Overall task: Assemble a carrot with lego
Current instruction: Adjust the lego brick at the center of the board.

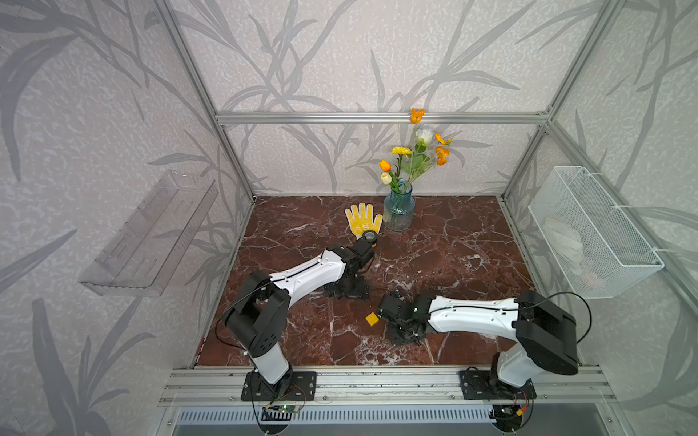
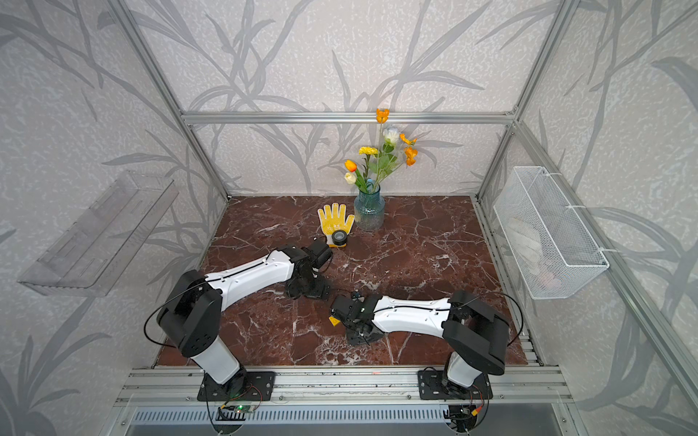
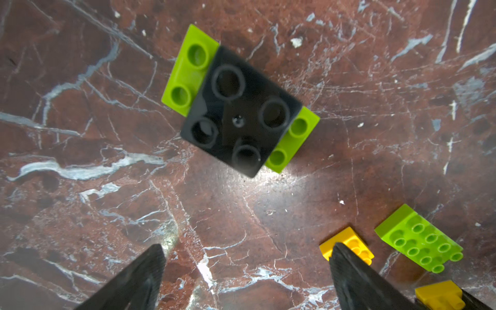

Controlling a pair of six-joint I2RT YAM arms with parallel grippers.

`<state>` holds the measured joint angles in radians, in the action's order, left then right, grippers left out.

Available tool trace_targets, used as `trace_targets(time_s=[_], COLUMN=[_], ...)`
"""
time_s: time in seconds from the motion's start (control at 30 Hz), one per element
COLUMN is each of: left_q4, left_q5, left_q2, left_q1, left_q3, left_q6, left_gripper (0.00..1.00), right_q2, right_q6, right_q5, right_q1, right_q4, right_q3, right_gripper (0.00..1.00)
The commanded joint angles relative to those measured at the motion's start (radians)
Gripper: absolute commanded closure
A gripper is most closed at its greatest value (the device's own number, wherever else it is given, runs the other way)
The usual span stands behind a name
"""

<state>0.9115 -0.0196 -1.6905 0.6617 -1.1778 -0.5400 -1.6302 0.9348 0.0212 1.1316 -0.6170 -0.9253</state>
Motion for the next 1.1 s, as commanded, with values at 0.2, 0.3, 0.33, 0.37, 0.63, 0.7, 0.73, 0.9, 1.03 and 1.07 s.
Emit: trace_targets(time_s=[0.2,0.3,0.33,0.37,0.63,0.7,0.73,0.9,1.03,1.07], left_q4=[0.026,0.029,0.028,0.029,0.027,0.027,0.028,0.033,0.033,0.033], left_q5=[0.014,0.016,0.017,0.017,0.009,0.01,0.01,0.009,0.007,0.009], left_q2=[0.008,0.014,0.015,0.015,0.007,0.002,0.0,-0.016,-0.022,-0.021], left_q1=[-0.015,-0.022,-0.025,-0.026,-0.04,-0.042,-0.043,-0.043,-0.044,-0.044], left_q3=[-0.015,-0.011,-0.009,-0.007,-0.014,-0.018,-0.021,-0.035,-0.041,-0.043], left_q6=[0.025,0.029,0.029,0.03,0.037,0.037,0.038,0.046,0.048,0.049], left_gripper=[0.03,0.03,0.03,0.03,0.03,0.03,0.03,0.03,0.03,0.03], right_q2=[-0.071,-0.071,-0.071,-0.069,-0.06,-0.044,-0.033,0.01,0.0,-0.009], right_q6=[0.008,-0.012,-0.019,-0.03,-0.144,-0.177,-0.197,-0.356,-0.478,-0.511], right_q5=[0.017,0.018,0.017,0.017,0.02,0.047,0.053,0.046,0.053,0.056], right_q1=[-0.023,-0.055,-0.065,-0.08,-0.182,-0.196,-0.205,-0.233,-0.239,-0.24], right_q4=[0.004,0.004,0.005,0.003,-0.014,-0.034,-0.039,-0.04,-0.024,-0.02], right_q3=[-0.064,-0.059,-0.056,-0.055,-0.075,-0.079,-0.079,-0.092,-0.108,-0.111], right_gripper=[0.82,0.82,0.82,0.82,0.82,0.82,0.82,0.82,0.81,0.81])
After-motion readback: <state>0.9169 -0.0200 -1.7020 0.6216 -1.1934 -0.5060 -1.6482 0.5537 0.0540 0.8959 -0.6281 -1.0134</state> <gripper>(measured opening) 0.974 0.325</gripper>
